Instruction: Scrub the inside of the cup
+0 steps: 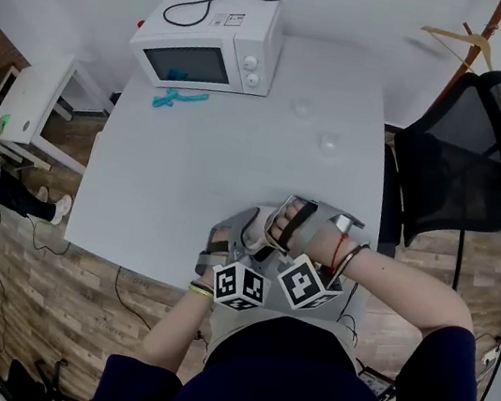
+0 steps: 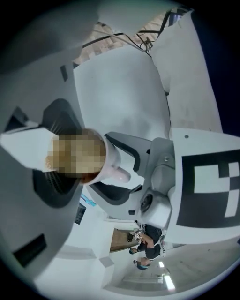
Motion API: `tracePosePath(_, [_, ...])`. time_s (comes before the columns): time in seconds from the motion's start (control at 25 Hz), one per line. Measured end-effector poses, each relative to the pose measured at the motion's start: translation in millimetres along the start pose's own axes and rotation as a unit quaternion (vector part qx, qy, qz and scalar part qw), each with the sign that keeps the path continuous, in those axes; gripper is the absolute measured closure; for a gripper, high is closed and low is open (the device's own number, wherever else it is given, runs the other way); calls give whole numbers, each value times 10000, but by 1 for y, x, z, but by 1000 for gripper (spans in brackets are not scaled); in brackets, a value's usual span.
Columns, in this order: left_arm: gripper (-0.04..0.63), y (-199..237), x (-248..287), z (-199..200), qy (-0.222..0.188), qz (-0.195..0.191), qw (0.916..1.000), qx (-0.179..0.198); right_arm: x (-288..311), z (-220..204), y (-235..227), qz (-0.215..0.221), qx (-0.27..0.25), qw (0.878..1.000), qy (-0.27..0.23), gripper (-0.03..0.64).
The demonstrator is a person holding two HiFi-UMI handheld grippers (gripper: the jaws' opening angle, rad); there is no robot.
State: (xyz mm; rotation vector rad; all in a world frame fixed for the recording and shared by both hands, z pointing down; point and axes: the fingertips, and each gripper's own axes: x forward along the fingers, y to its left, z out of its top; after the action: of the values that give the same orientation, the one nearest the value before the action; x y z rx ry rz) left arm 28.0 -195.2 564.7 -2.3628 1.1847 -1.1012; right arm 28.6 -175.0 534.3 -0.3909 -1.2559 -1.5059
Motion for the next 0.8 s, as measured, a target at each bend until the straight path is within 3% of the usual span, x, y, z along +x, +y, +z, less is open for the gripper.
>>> tracePosePath(0.12, [204, 0, 1, 2, 2, 62, 10000, 33, 0, -2, -1, 32, 390, 9992, -82, 440])
tracePosePath(0.24, [204, 0, 0, 2, 7, 135, 9999, 59, 2, -2, 1, 258, 1217, 9918, -286, 440])
tracePosePath(0.32, [204, 2, -1, 2, 3, 180, 9998, 85, 2, 0, 0, 466, 1924, 9791, -469, 440])
tracePosePath(0.4, [205, 3, -3, 1, 4, 234, 9996, 148, 3, 2, -1, 742, 2832, 9534, -732, 440])
tracePosePath(0.44, [204, 4, -3, 1, 7, 262, 9995, 191, 2, 3, -2, 908, 3348, 9336, -898, 440])
tracePosePath(0.52, [204, 4, -4, 1, 14, 307, 9992, 263, 0, 4, -6, 1264, 4382, 8810, -1257, 440])
tracePosePath(0.64, [204, 6, -5, 1, 15, 354, 9990, 274, -5, 3, -14, 1756, 5687, 7846, -1735, 440])
tracePosePath(0.8, [204, 8, -9, 4, -34, 376, 9992, 107, -7, 1, -8, 2433, 6944, 6470, -1998, 440])
